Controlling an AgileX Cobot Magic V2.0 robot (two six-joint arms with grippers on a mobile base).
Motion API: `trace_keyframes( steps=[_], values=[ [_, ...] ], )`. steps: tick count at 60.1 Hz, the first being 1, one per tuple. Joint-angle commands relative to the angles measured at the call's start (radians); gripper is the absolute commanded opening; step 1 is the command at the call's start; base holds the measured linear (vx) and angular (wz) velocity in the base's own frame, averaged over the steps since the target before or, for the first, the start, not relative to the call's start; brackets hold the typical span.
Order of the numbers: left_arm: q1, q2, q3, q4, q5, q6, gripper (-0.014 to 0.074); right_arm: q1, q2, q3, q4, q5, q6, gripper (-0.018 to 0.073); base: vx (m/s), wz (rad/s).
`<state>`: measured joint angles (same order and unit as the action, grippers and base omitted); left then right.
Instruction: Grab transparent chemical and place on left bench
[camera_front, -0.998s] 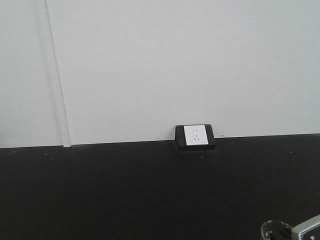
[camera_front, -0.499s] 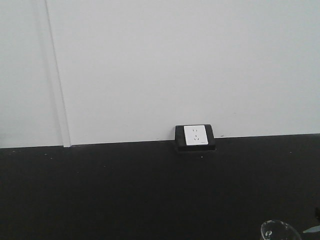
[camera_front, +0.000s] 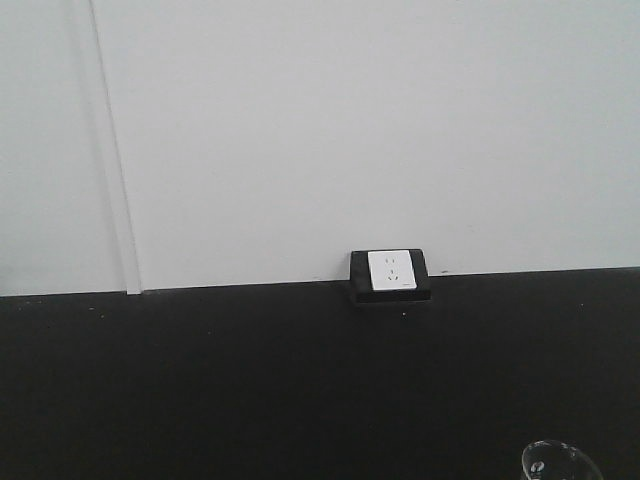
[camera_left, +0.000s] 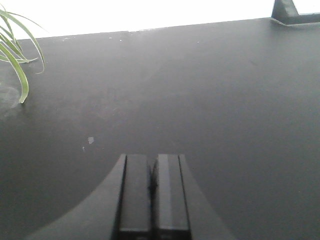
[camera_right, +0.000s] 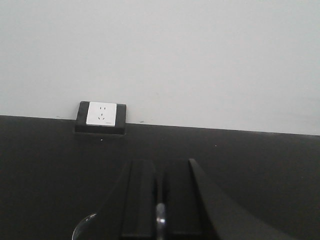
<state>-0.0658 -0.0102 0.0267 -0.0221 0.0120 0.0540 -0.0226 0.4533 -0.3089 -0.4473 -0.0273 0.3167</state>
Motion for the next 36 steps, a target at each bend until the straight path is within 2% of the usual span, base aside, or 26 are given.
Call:
trace_keyframes(
  steps=[1, 36],
  values=[
    [-0.002, -0.019, 0.016, -0.001, -0.078, -0.008, -0.0003, -0.006, 0.002, -0.028, 0.001, -0.062, -0.001, 0.001, 0.0, 0.0],
    [-0.002, -0.019, 0.016, -0.001, -0.078, -0.008, -0.0003, -0.006, 0.002, -0.028, 0.001, -0.046, -0.001, 0.001, 0.0, 0.0]
  ],
)
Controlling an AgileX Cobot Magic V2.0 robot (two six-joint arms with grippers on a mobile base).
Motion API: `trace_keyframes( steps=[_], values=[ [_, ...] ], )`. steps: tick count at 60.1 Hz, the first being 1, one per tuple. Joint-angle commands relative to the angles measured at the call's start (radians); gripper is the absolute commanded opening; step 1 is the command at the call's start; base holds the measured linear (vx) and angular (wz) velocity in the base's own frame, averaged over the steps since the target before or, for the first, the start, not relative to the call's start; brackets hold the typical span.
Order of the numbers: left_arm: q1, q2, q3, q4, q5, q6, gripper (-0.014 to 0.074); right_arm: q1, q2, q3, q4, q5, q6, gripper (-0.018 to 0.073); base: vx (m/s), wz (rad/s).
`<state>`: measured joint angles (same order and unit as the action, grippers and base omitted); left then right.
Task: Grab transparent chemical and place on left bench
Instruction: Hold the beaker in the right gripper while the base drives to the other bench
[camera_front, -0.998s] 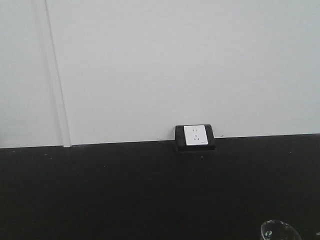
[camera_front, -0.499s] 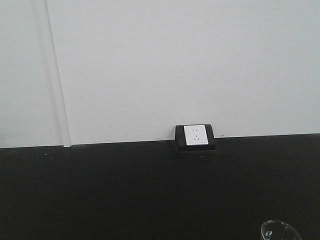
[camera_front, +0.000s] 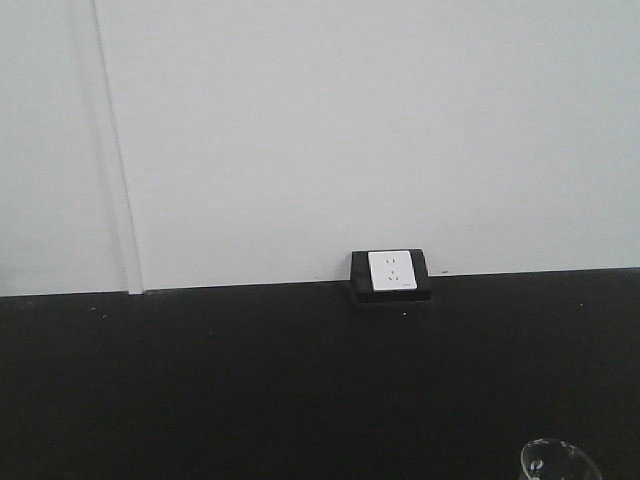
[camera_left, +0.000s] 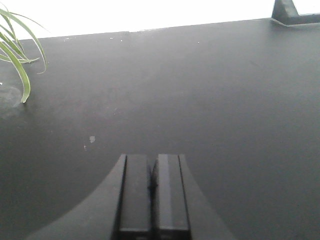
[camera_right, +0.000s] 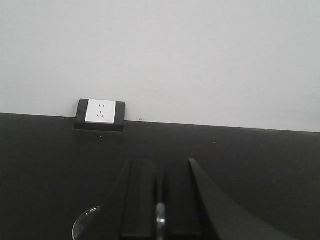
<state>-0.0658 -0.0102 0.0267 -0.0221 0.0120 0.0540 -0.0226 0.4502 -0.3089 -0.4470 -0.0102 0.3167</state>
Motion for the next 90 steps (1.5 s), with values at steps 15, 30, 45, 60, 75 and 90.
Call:
trace_keyframes(
  steps=[15, 30, 45, 60, 75, 90],
  values=[
    [-0.002, -0.019, 0.016, -0.001, -0.078, -0.008, -0.0003, -0.006, 0.005, -0.028, 0.001, -0.063, -0.001, 0.001, -0.05, -0.01],
    [-0.002, -0.019, 0.016, -0.001, -0.078, -0.008, -0.0003, -0.006, 0.005, -0.028, 0.001, -0.063, -0.001, 0.001, -0.12, 0.04],
    [-0.002, -0.019, 0.016, -0.001, -0.078, -0.008, -0.0003, -0.006, 0.005, -0.028, 0.001, -0.063, -0.001, 0.001, -0.2, 0.17],
    [-0.002, -0.019, 0.016, -0.001, -0.078, -0.008, -0.0003, -0.006, 0.005, -0.028, 0.001, -0.063, -0.001, 0.001, -0.29, 0.1],
    [-0.002, -0.019, 0.016, -0.001, -0.078, -0.008, -0.0003, -0.006, 0.005, -0.028, 0.001, -0.063, -0.001, 0.001, -0.36, 0.08],
    [-0.002, -0.019, 0.016, -0.001, -0.078, -0.008, -0.0003, -0.006, 0.005, -0.028, 0.001, -0.063, -0.001, 0.001, -0.4, 0.14]
  ],
)
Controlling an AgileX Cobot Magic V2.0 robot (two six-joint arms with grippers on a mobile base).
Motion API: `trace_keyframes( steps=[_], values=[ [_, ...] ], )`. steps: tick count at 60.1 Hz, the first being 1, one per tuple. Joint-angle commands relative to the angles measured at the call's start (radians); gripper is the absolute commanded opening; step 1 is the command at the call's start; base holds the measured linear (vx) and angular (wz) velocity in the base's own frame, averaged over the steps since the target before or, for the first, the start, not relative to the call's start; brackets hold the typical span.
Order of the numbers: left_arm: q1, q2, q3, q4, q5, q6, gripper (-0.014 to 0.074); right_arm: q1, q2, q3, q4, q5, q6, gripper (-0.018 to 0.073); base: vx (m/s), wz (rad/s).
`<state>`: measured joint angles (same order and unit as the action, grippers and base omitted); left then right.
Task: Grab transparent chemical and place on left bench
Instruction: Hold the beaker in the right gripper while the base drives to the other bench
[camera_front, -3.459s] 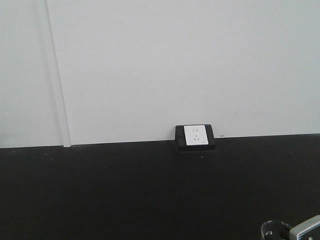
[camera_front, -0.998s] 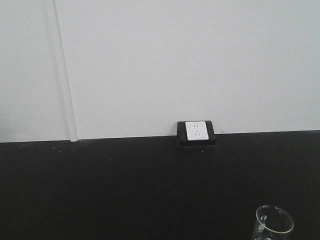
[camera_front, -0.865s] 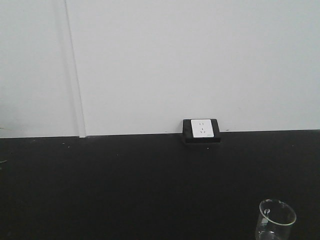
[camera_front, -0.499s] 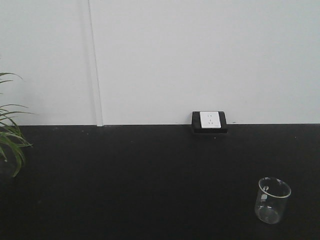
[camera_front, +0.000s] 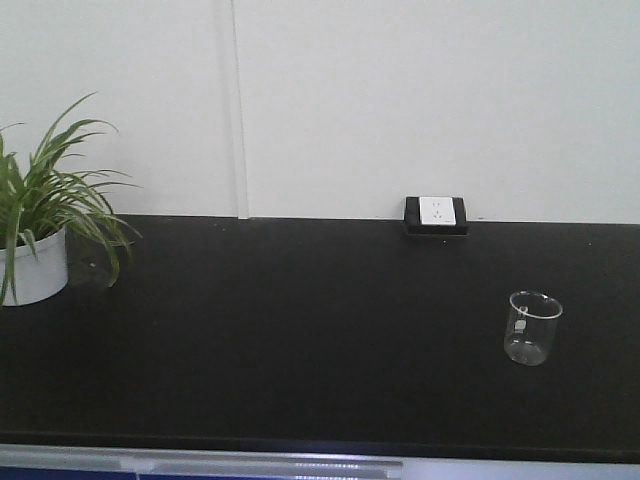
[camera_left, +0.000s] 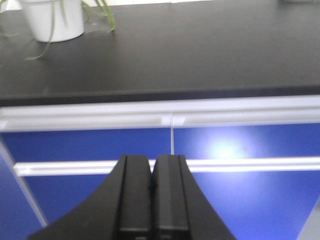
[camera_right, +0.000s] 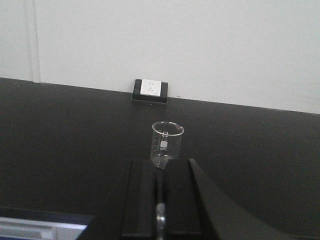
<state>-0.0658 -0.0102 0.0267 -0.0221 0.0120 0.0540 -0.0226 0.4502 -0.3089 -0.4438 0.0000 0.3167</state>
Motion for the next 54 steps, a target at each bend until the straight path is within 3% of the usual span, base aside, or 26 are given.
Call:
trace_keyframes(
  steps=[1, 26, 54],
  values=[
    [-0.002, -0.019, 0.016, -0.001, -0.078, -0.008, -0.0003, -0.006, 0.005, -0.028, -0.003, -0.074, -0.001, 0.001, -0.4, 0.17],
    [-0.002, -0.019, 0.016, -0.001, -0.078, -0.008, -0.0003, -0.006, 0.005, -0.028, -0.003, -0.074, -0.001, 0.001, -0.34, 0.33],
    [-0.002, -0.019, 0.016, -0.001, -0.078, -0.008, -0.0003, -0.006, 0.005, -0.028, -0.003, -0.074, -0.001, 0.001, -0.21, 0.85]
  ],
)
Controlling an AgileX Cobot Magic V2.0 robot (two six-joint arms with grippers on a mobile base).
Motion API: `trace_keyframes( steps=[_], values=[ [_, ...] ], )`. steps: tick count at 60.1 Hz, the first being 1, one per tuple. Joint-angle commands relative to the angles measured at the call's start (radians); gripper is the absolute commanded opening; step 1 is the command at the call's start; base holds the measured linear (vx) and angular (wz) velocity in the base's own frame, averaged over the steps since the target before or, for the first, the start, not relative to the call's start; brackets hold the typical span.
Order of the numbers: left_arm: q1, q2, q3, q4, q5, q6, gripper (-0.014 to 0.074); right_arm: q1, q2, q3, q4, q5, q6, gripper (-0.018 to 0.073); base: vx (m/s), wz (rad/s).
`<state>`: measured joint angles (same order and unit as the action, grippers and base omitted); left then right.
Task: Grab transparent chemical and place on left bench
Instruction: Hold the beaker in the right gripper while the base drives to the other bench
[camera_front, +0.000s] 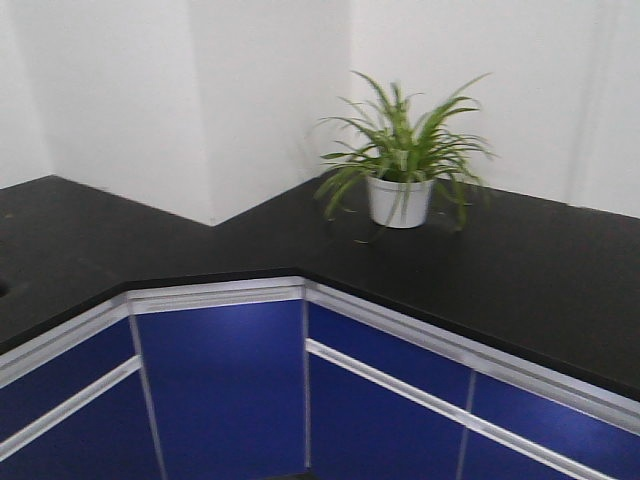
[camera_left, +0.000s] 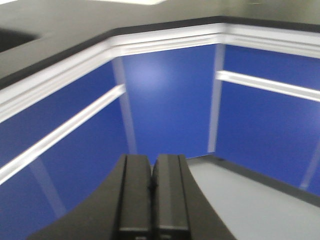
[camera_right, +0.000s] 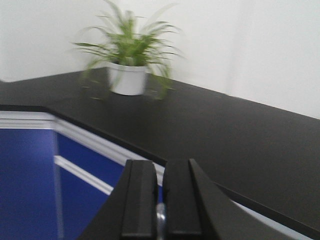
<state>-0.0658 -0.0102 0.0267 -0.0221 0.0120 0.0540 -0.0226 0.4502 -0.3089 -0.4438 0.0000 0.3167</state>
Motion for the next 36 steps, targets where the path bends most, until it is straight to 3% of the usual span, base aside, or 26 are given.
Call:
trace_keyframes(
  steps=[1, 36],
  values=[
    [-0.002, -0.019, 0.016, -0.001, -0.078, -0.008, -0.0003, -0.006, 0.005, -0.028, -0.003, -0.074, -0.001, 0.001, -0.17, 0.93],
    [-0.002, -0.019, 0.016, -0.001, -0.078, -0.008, -0.0003, -0.006, 0.005, -0.028, -0.003, -0.074, -0.001, 0.001, -0.07, 0.86]
  ],
)
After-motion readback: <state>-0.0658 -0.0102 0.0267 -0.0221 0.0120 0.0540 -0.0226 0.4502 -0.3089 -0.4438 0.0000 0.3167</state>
